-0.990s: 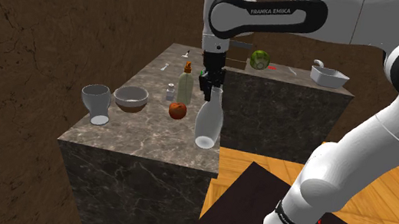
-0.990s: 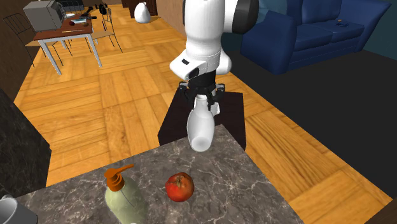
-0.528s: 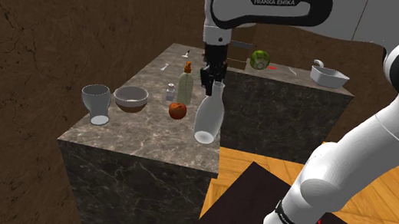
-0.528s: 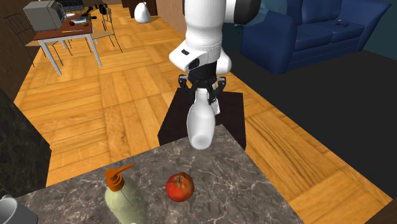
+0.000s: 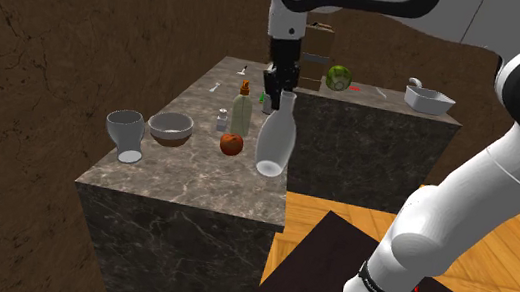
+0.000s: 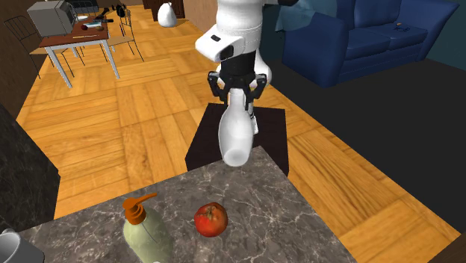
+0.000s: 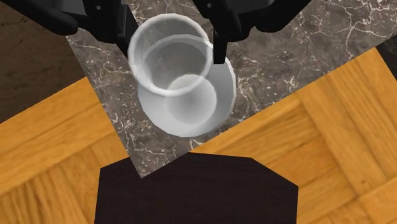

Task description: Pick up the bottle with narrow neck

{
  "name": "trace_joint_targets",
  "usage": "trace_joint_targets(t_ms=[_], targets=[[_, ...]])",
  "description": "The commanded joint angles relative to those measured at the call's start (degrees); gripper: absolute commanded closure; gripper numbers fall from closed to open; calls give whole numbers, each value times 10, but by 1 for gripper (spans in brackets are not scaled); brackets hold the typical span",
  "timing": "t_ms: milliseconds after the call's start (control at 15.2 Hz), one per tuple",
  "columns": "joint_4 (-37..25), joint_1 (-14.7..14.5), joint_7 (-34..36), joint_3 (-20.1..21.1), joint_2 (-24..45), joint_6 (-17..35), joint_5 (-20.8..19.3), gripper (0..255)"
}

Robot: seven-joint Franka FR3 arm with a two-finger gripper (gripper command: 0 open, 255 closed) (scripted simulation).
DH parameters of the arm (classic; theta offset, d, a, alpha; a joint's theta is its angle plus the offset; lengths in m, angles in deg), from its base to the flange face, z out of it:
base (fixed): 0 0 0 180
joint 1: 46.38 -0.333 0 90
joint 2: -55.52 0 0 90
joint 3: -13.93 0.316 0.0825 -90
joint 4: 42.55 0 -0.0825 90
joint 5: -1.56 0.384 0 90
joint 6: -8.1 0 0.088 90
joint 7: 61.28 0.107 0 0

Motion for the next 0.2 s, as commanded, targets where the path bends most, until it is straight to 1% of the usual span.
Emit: trace_joint_targets(t_ms=[0, 132], targets=[[-19, 0, 0, 0, 3, -16, 0, 255], [-21, 0, -1, 0, 3, -17, 0, 255]])
